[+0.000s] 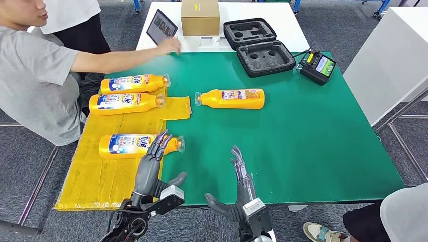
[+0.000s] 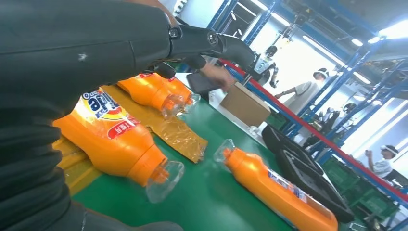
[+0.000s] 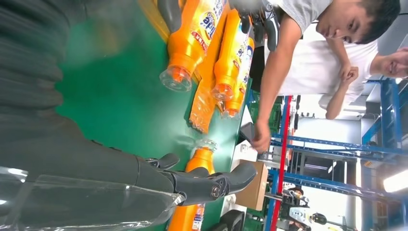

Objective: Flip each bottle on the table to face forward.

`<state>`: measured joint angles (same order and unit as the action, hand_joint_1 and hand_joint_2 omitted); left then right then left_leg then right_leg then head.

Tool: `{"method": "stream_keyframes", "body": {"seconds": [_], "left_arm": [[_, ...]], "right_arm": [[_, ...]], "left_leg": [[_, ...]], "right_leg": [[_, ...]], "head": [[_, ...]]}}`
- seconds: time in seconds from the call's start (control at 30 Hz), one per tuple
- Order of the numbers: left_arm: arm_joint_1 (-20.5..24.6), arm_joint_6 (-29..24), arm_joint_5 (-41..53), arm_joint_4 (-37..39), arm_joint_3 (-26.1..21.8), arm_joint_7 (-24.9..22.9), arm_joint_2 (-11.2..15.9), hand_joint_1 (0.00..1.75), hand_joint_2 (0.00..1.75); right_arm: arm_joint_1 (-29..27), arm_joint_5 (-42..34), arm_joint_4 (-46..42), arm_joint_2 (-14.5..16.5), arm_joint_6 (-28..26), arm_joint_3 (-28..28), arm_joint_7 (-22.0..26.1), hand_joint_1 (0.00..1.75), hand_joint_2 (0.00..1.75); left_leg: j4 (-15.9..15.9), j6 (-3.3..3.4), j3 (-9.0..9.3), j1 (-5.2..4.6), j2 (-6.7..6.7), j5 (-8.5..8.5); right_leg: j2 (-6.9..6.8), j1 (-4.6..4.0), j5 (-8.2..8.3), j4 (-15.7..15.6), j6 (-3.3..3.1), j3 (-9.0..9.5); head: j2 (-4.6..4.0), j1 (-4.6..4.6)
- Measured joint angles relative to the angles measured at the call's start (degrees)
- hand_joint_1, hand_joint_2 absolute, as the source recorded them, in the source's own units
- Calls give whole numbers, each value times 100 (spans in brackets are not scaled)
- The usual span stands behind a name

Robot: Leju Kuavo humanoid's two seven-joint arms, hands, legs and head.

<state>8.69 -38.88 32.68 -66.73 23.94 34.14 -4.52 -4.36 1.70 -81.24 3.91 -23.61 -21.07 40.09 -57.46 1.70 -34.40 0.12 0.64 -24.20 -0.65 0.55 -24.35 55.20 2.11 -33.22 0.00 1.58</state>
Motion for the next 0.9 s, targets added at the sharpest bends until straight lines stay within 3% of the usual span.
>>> {"method": "stream_keyframes", "body": {"seconds": [0.07,0.1,0.23,0.73,0.9], "left_arm": [[-22,13,-80,-35,19,29,4,0,175],[-36,16,-160,-51,25,59,7,0,175],[-135,-67,-556,-178,24,232,16,0,175],[-515,-116,-1340,-690,7,567,18,0,175],[-626,-111,-1582,-871,1,585,17,0,175]], "right_arm": [[-15,-28,-29,-1,-34,0,-1,0,0],[-29,-64,-46,1,-55,1,-1,0,0],[-98,-297,-85,26,-24,14,-1,0,175],[-227,-130,-180,120,-429,353,0,0,175],[-236,266,-293,91,-989,292,0,0,175]], "left_leg": [[0,0,0,0,0,0],[0,0,0,0,0,0],[0,0,-1,0,0,0],[0,0,-1,0,0,-1],[1,0,-1,1,0,-1]], "right_leg": [[0,0,0,0,0,0],[0,0,0,0,0,0],[0,0,0,0,0,-1],[0,0,-1,0,0,-1],[0,0,-2,0,-1,-2]], "head": [[0,-1],[0,-1],[0,1],[0,1],[0,-1]]}}
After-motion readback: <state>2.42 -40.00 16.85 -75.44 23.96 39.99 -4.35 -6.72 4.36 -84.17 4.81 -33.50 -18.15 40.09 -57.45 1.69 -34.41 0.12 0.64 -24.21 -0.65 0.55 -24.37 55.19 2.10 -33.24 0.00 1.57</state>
